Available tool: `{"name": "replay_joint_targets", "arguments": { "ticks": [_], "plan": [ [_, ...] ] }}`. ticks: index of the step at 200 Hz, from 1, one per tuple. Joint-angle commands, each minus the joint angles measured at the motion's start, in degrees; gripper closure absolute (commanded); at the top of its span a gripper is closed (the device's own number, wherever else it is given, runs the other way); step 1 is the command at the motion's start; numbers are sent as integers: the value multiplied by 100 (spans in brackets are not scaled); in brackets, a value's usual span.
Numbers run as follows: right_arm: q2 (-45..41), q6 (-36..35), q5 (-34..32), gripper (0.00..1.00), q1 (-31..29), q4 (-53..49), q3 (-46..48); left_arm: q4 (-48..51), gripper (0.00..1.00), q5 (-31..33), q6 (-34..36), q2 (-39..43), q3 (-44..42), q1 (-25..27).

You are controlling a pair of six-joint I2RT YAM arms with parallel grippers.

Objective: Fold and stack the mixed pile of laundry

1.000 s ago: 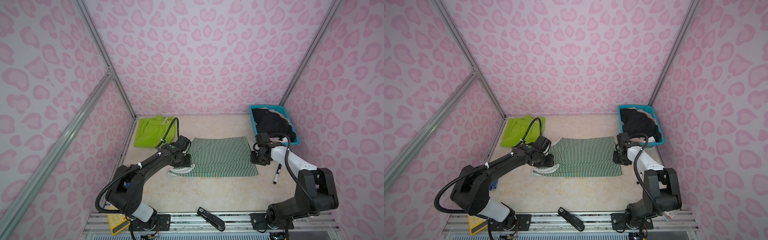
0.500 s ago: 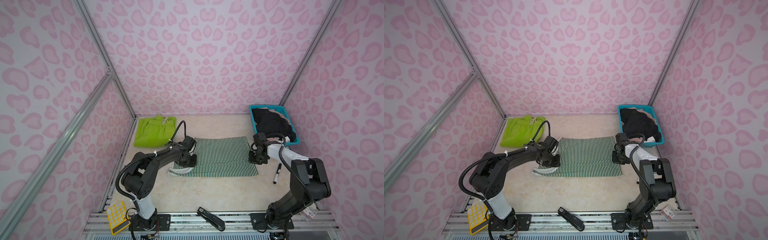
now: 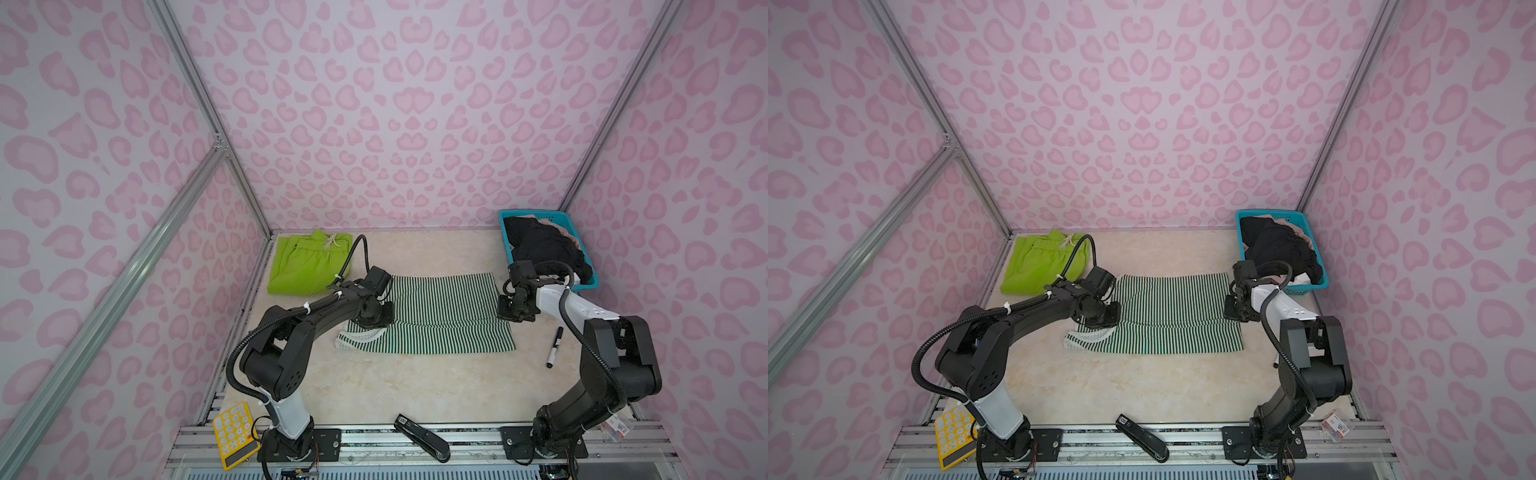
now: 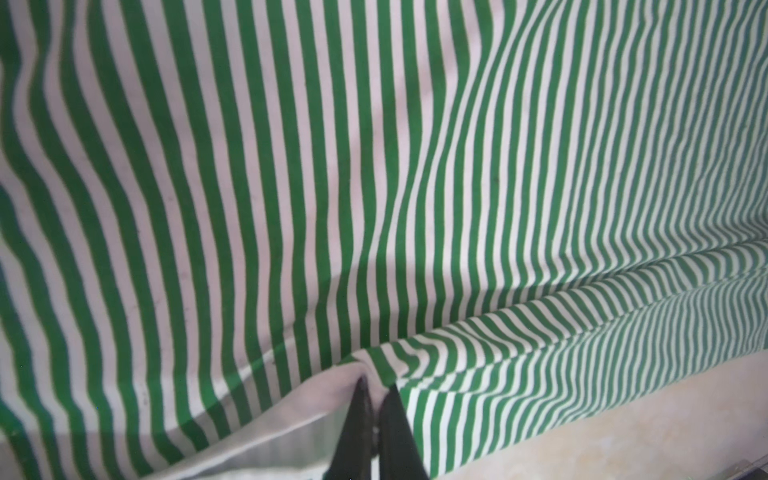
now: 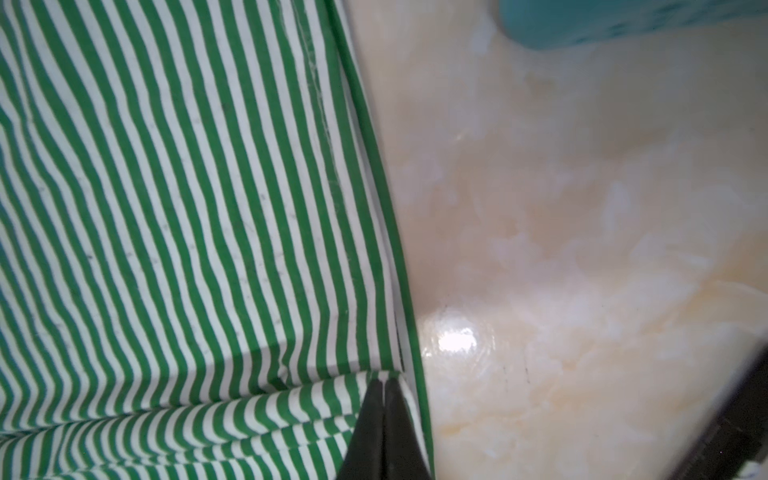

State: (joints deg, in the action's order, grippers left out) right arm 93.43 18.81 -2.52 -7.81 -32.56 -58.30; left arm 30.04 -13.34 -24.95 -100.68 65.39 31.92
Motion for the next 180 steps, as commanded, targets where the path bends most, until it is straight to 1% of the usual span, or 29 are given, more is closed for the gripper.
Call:
{"name": "replay_joint_targets", "arguments": {
  "ticks": [1, 20, 36, 48, 65, 79, 86, 89, 105, 126, 136, 144, 159, 171, 180],
  "plan": [
    [74, 23, 15, 100, 2, -18, -40, -110, 98, 91, 66, 28, 106, -18],
    [152, 35, 57, 100, 1, -1, -67, -200, 98, 154, -28, -141, 119, -100],
    [179, 44, 77, 100, 3, -10, -67, -168, 97, 334, -202, -342, 142, -196],
    [150, 46, 70, 100, 3, -20, -34, -180, 88, 359, -271, -481, 140, -262],
    [82, 52, 41, 96, -4, -95, -27, -160, 74, 442, -300, -566, 133, -281],
    [-56, 31, -53, 93, -56, -195, -40, -109, 66, 577, -276, -500, 119, -283],
    [-155, 35, -103, 92, -87, -228, -32, -105, 65, 624, -258, -407, 92, -287],
    [-193, 35, -111, 91, -104, -247, -32, -107, 61, 635, -249, -355, 69, -284],
    [-397, 44, -67, 88, -214, -336, -33, -104, 54, 663, -208, -8, -7, -284],
    [-555, 39, 134, 85, -422, -474, -9, 44, 52, 698, -162, 451, -47, -283],
    [-600, 35, 202, 84, -551, -553, 42, 137, 52, 605, -114, 648, -65, -283],
    [-645, 35, 240, 84, -657, -585, 129, 196, 53, 414, -40, 759, -104, -283],
    [-713, 72, 297, 84, -821, -579, 373, 283, 57, 256, 25, 884, -294, -274],
    [-725, 159, 399, 84, -867, -484, 642, 234, 62, 334, -44, 889, -572, -274],
    [-717, 236, 489, 84, -871, -361, 850, 151, 63, 425, -149, 849, -785, -274]
  ]
}}
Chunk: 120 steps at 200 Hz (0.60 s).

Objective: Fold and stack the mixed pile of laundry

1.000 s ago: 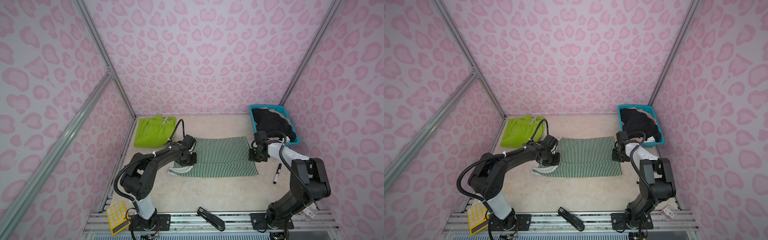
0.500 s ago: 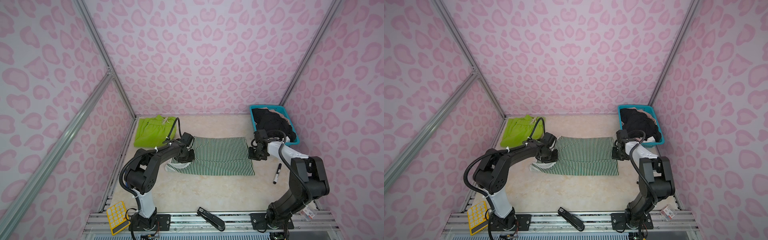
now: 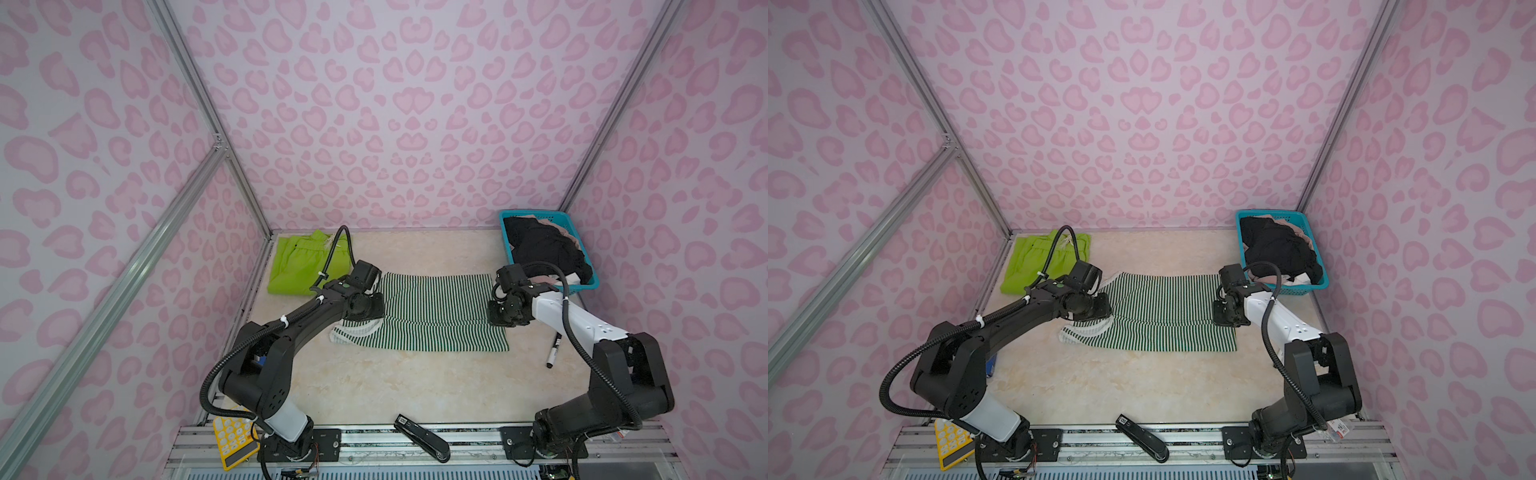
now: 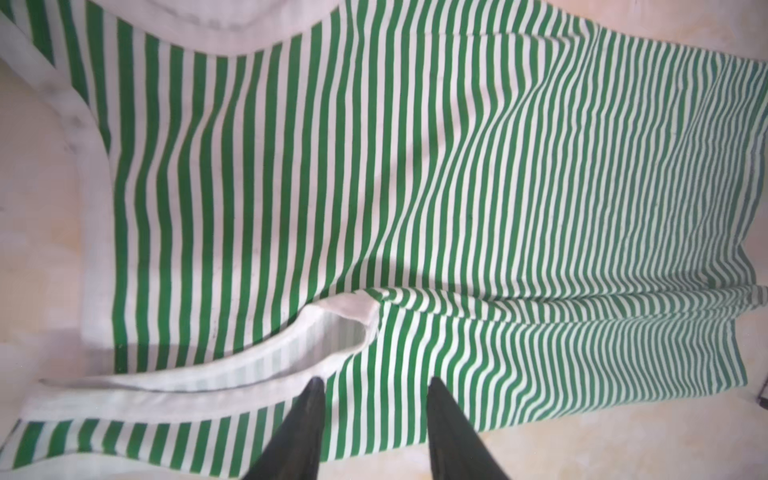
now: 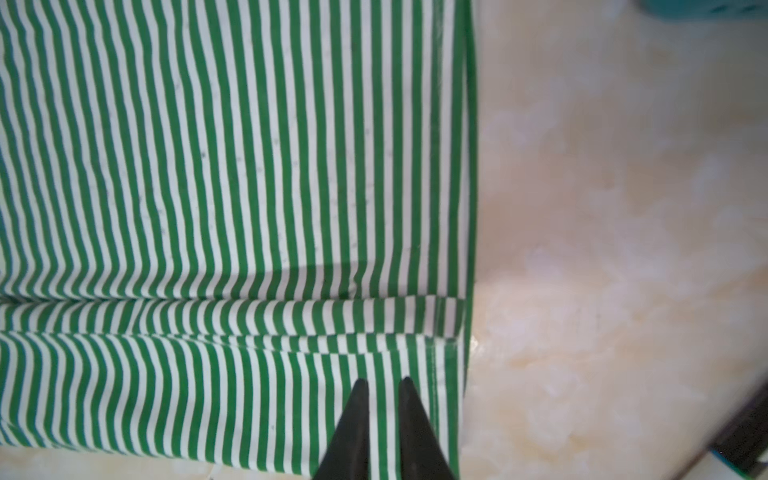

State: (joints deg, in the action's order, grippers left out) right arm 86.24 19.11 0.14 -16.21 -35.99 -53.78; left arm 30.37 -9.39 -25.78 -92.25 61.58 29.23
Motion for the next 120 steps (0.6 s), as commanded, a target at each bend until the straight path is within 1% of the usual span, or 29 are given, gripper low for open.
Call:
{"name": "replay_joint_targets", "arguments": {
  "ticks": [1, 3, 5, 23, 40, 68, 89, 120],
  "plan": [
    [0, 215, 227, 84, -32, -7, 422, 110, 63, 40, -76, -4, -434, -5],
    [10, 226, 231, 84, -32, 14, 461, 96, 67, 53, -89, -24, -484, -5],
    [21, 249, 236, 84, -32, 33, 503, 86, 68, 76, -112, -44, -523, -5],
    [92, 342, 243, 84, -23, 118, 753, 46, 74, 263, -380, -240, -839, -27],
    [71, 432, 196, 84, 3, 140, 925, 14, 76, 315, -674, -313, -1048, -66],
    [-1, 536, 360, 84, 11, 50, 1052, -11, 77, 37, -1091, -170, -1425, -93],
    [-160, 626, 498, 84, 0, -37, 1231, 54, 78, -7, -1340, 199, -1901, -93],
    [-629, 766, 703, 83, -72, -235, 1536, 182, 78, -157, -1809, 1215, -2789, -54]
  ]
}}
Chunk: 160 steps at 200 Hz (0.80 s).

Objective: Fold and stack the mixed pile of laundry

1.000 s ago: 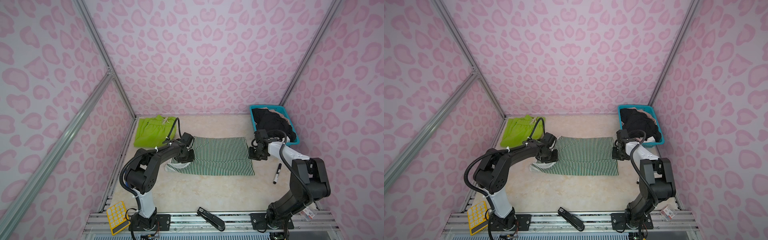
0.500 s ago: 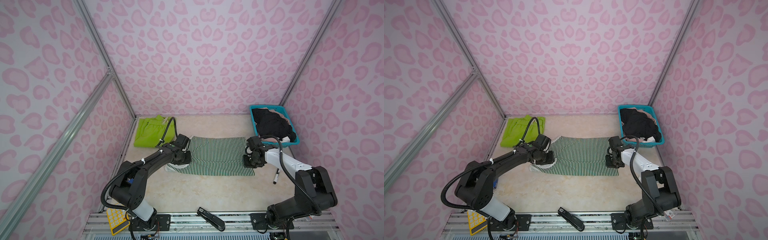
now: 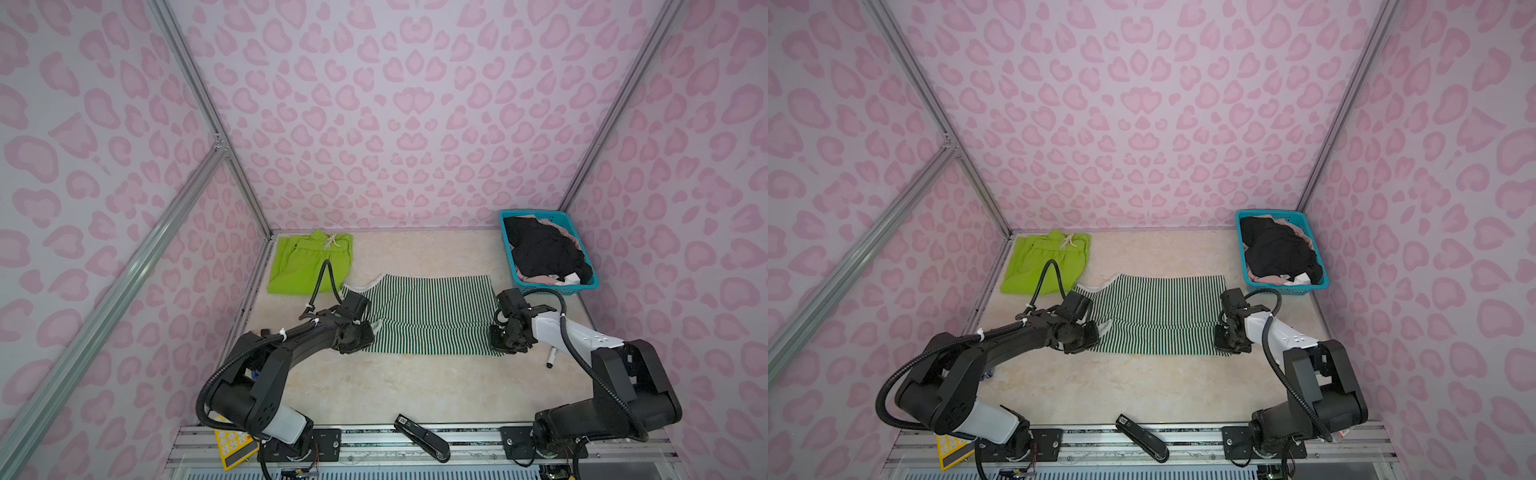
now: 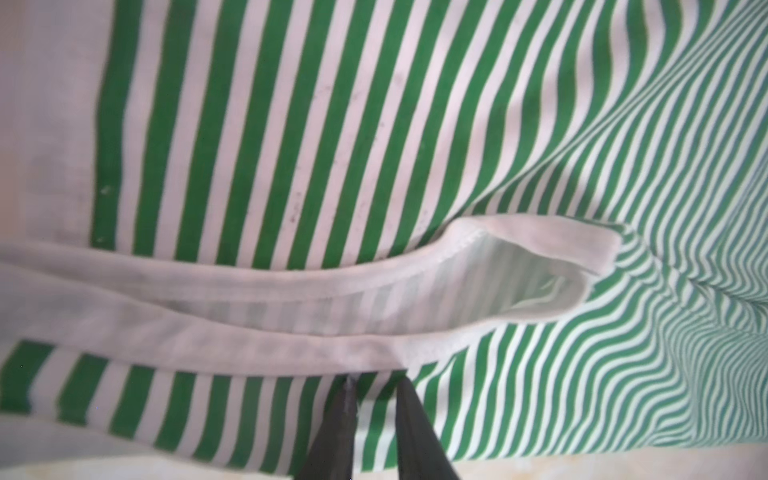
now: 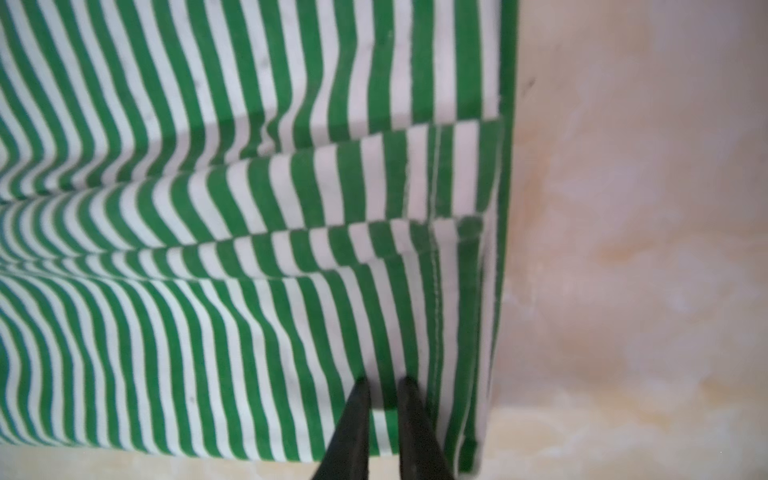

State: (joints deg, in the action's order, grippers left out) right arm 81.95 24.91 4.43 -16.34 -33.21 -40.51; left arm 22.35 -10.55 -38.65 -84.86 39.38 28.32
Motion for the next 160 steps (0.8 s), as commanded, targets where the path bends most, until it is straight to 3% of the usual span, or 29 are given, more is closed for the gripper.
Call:
{"name": "replay_joint_targets", "arguments": {
  "ticks": [1, 34, 67, 90, 105, 131, 160],
  "plan": [
    [-217, 197, 276, 83, -65, -516, 214, 992, 78, -42, -539, 513, -596, 44],
    [-619, 406, 230, 81, -290, -819, 348, 1606, 79, 102, -890, 1365, -970, 262],
    [-1048, 612, 139, 80, -630, -1235, 304, 2287, 77, 214, -1219, 2125, -819, 455],
    [-1340, 535, -39, 79, -677, -1347, -26, 2710, 61, 730, -1045, 2421, -55, 442],
    [-1383, 339, -268, 77, -644, -1117, -341, 2662, 47, 975, -641, 2157, 631, 297],
    [-955, -309, -264, 69, -433, -575, -1129, 2065, 44, 692, 389, 1063, 1730, -139],
    [246, -885, 194, 61, 7, -225, -2162, 1484, 44, 530, 1371, -408, 2842, -331]
  ]
}}
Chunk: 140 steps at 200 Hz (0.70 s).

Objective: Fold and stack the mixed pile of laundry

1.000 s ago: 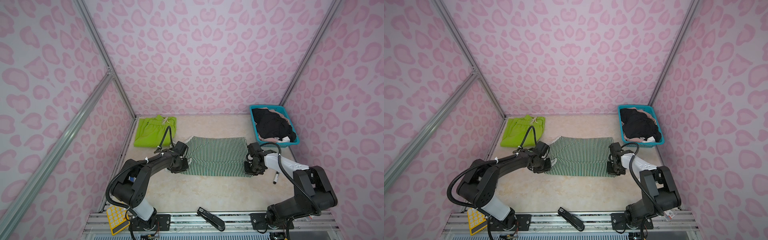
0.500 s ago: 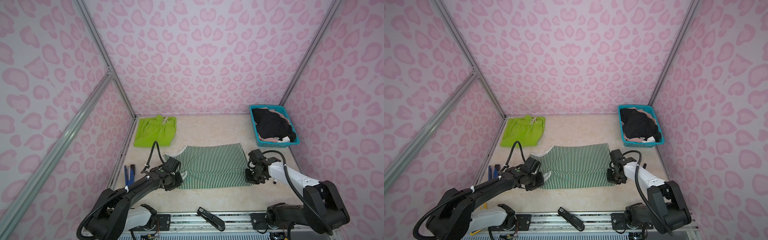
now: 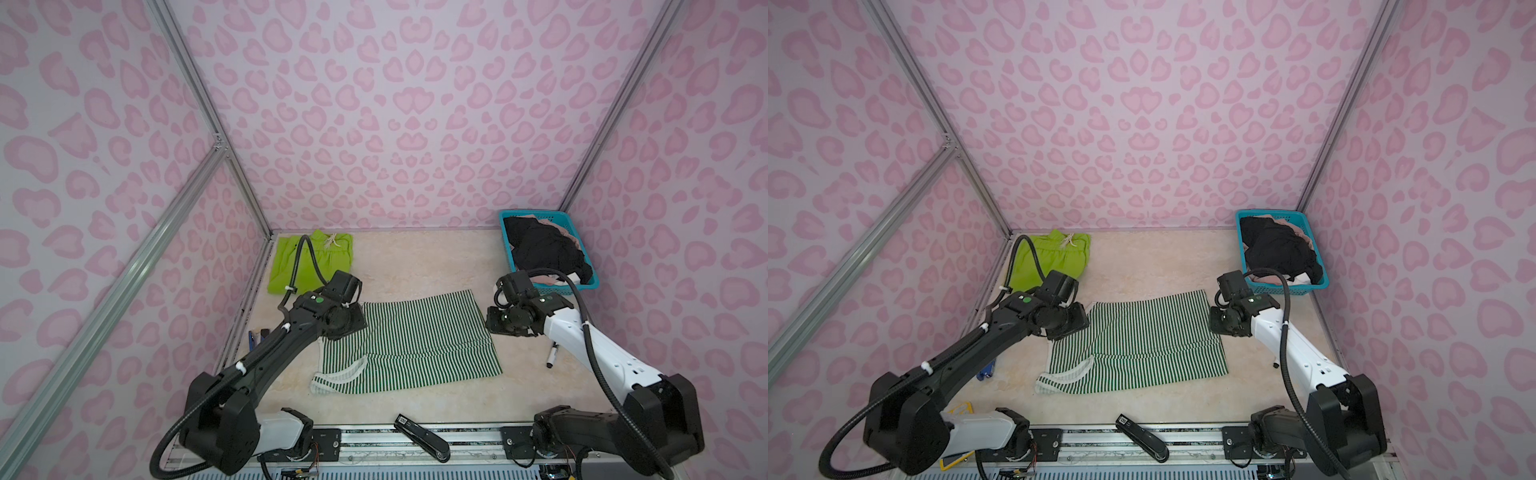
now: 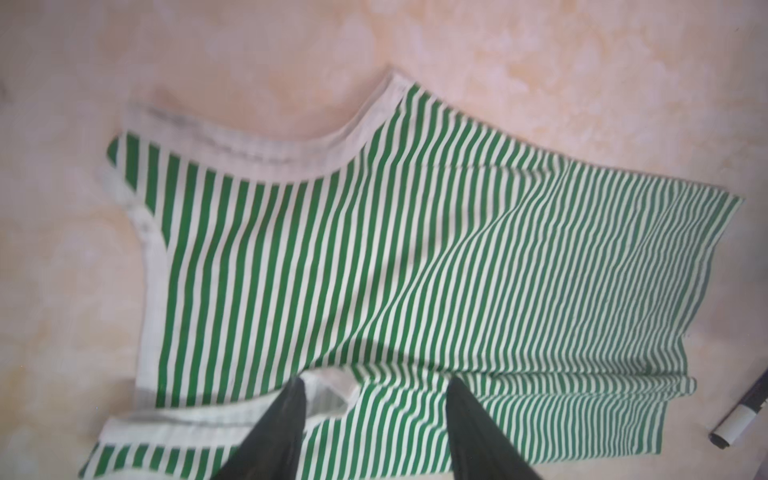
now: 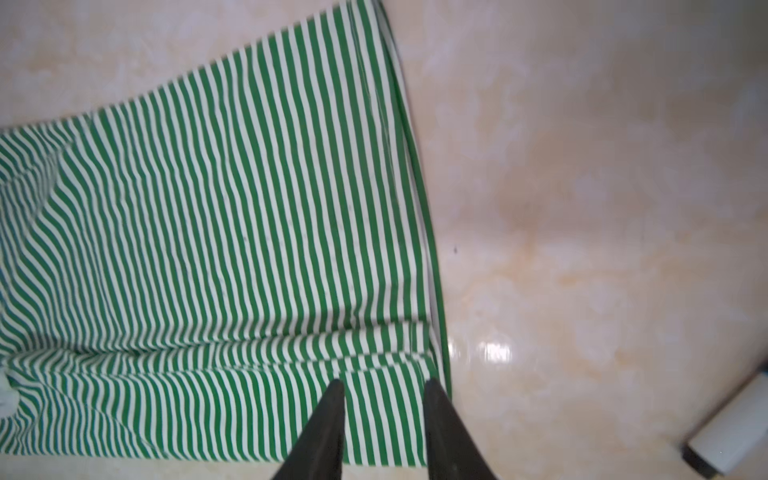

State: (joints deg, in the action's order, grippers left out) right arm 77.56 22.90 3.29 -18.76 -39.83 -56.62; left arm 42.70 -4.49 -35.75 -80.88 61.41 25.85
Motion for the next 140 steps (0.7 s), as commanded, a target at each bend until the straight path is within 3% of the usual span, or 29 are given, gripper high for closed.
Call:
{"name": "replay_joint_targets", "arguments": {
  "ticks": [1, 42, 87, 140],
  "plan": [
    [736, -700, 314, 61, 259, 439, -587, -560, 44, -81, 1115, -850, 677, -86],
    [2241, -1313, 310, 49, 318, 673, -1672, -528, 45, -60, 1610, -2323, 1743, -276],
    [3268, -1402, 651, 48, 356, 562, -2387, -1001, 47, -392, 1491, -2962, 1655, -740],
    [3834, -1341, 687, 54, 415, 494, -2659, -1122, 55, -1031, 1685, -3385, 1691, -836]
  ]
}}
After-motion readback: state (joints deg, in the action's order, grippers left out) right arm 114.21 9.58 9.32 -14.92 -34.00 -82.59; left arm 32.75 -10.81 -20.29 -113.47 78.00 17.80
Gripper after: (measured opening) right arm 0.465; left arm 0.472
